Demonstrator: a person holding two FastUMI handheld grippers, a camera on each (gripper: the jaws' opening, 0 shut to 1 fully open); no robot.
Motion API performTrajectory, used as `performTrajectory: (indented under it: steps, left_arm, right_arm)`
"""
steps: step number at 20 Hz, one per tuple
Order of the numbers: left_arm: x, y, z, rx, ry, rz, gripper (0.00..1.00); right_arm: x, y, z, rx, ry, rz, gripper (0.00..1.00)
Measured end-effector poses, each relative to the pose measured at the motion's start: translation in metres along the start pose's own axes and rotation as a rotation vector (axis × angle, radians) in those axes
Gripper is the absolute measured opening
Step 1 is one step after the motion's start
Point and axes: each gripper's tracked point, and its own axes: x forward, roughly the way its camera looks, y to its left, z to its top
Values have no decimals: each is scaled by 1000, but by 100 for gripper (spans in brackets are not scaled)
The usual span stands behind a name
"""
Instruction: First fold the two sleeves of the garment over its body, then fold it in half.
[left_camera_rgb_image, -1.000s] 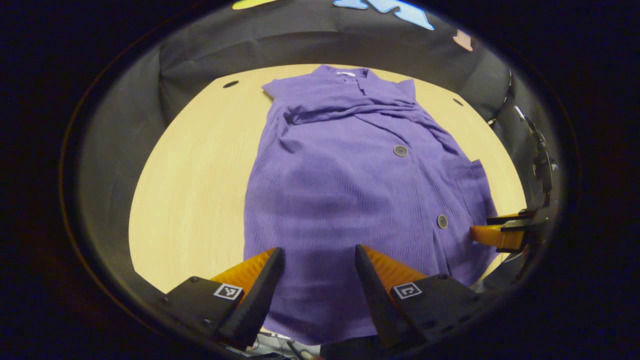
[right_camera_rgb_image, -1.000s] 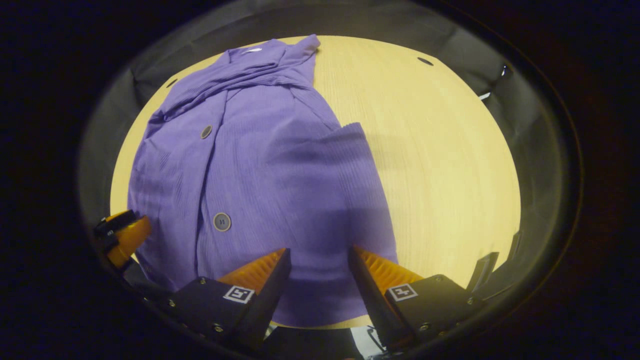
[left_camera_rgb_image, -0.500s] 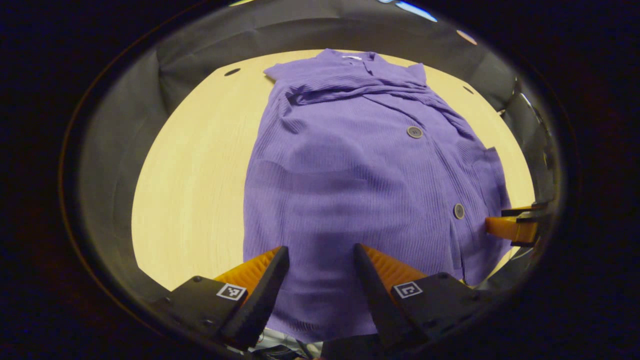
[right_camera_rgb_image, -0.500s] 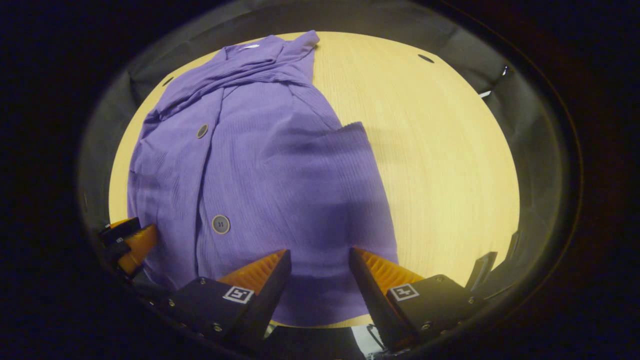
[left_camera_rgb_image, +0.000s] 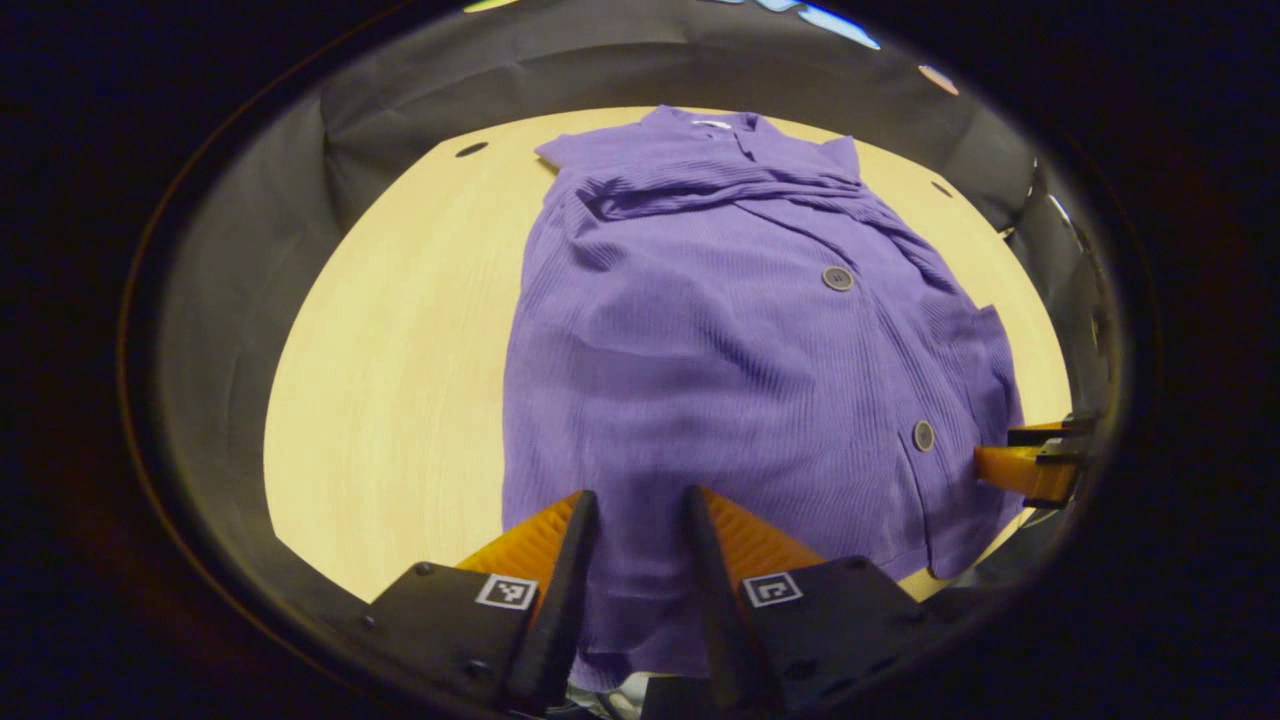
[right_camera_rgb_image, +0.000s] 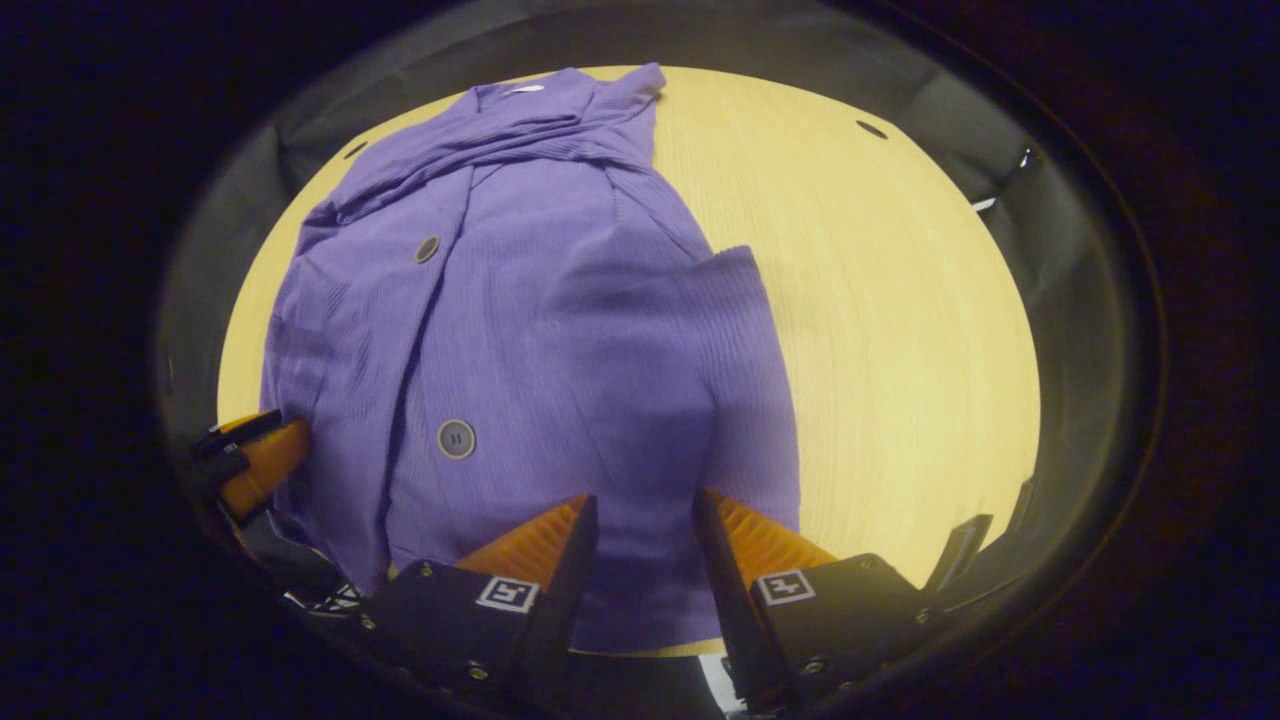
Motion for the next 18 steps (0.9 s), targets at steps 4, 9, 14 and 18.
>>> performTrajectory:
  steps: [4, 9, 14, 18]
  left_arm:
    - [1, 3, 6, -20, -37, 10, 42]
    - [1, 0, 7, 7, -44, 44, 7]
    - [-3, -1, 13, 6, -54, 38, 7]
    - [-9, 0, 41, -16, -94, 28, 7]
  right_arm:
    - [1, 8, 7, 40, -12, 29, 11]
    - [1, 9, 11, 41, -34, 38, 1]
    - [-5, 12, 20, 91, -59, 64, 1]
    - [-15, 16, 37, 129, -93, 88, 1]
